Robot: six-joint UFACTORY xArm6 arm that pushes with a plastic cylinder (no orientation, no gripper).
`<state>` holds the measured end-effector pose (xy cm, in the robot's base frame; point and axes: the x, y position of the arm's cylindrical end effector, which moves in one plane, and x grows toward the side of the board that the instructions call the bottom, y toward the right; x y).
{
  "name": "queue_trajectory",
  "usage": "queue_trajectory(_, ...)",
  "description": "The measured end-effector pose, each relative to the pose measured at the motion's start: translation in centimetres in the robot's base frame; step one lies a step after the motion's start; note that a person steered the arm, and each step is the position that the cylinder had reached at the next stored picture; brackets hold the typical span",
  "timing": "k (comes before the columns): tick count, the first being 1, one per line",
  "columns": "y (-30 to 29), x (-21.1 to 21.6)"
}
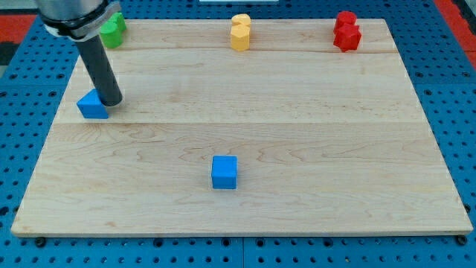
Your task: Push the blue cube into the triangle
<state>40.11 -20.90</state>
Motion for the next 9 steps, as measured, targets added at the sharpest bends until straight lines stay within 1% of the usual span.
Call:
queue_trajectory(1, 0.7, 0.1)
queue_trajectory(2, 9.3, 0.1)
queue_trajectory(3, 19.3, 3.0)
queue_trajectory(4, 25.2, 10.6)
queue_trajectory(5, 24.7, 16.1)
queue_trajectory(6, 20.3, 14.4)
queue_trajectory(7, 17.5, 13.2)
queue_trajectory(9, 8.0, 12.3)
